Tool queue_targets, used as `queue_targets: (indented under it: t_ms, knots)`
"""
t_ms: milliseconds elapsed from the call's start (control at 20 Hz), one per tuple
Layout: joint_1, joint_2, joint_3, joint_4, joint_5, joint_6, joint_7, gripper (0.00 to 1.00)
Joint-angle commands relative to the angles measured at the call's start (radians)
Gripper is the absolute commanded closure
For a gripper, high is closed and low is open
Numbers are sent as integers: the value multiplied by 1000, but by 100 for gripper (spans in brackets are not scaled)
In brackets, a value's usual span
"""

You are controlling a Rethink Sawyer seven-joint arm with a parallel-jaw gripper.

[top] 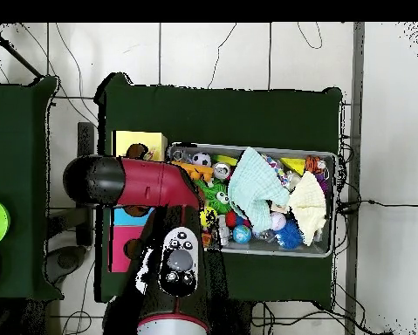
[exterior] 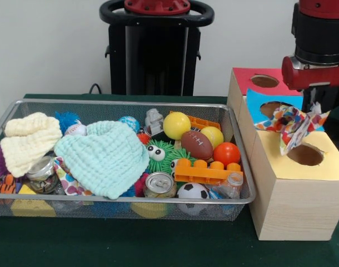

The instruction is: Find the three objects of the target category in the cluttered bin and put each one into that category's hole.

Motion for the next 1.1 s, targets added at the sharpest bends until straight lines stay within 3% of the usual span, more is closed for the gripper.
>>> queue_targets:
  t_ms: [50, 750, 1100]
  knots:
    - [4, 113, 73, -62, 68, 35, 276, 100]
    - [27, 170, 62, -115, 90, 79, 269, 100]
    - [48, 175, -2, -178, 59, 116, 277, 100]
